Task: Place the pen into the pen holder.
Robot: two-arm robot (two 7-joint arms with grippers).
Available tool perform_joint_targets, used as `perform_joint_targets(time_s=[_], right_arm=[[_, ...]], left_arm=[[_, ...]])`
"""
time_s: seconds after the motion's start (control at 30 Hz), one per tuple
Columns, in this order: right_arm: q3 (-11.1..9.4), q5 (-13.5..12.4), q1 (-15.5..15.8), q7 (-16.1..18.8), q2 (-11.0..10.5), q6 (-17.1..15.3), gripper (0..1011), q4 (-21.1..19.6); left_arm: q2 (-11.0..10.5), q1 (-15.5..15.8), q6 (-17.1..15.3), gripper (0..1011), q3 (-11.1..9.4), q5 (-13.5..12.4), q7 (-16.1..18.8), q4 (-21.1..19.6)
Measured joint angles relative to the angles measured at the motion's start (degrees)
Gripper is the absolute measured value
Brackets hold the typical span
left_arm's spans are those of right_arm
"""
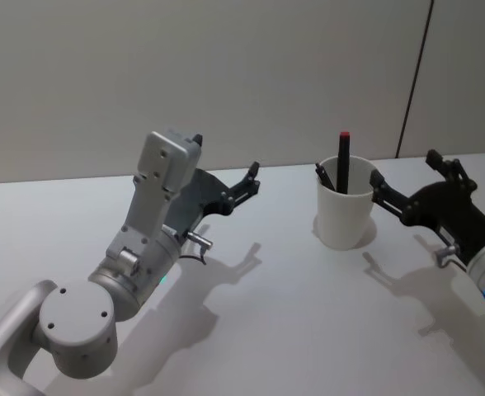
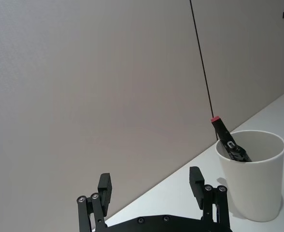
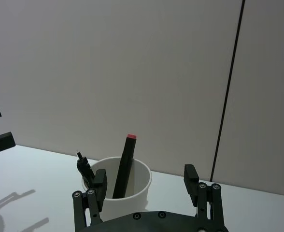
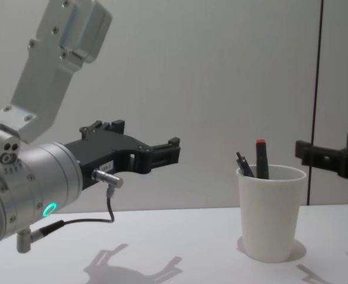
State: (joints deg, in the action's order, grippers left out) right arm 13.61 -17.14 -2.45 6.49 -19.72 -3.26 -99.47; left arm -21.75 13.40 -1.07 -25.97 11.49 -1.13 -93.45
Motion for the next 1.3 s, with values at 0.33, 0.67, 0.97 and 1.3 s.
perform_joint_targets(time_s=[0.33,0.67,0.97,1.3], right_arm=[[-0.69,0.63,3.15,-2.57,0.38,1.26,1002,-1.69],[-0.73,0.68,3.34,-2.73,0.39,1.33,1002,-1.8],[-0.7,0.68,3.31,-2.72,0.39,1.33,1001,-1.8],[-0.66,0.68,3.29,-2.69,0.39,1.31,1002,-1.79]], left_arm=[[-0.16,0.2,0.32,1001,-0.09,0.02,0.54,0.3],[-0.14,0.19,0.32,1001,-0.08,0.02,0.54,0.3],[-0.14,0.19,0.31,1001,-0.05,0.0,0.54,0.28],[-0.14,0.19,0.27,1001,-0.05,-0.01,0.51,0.28]])
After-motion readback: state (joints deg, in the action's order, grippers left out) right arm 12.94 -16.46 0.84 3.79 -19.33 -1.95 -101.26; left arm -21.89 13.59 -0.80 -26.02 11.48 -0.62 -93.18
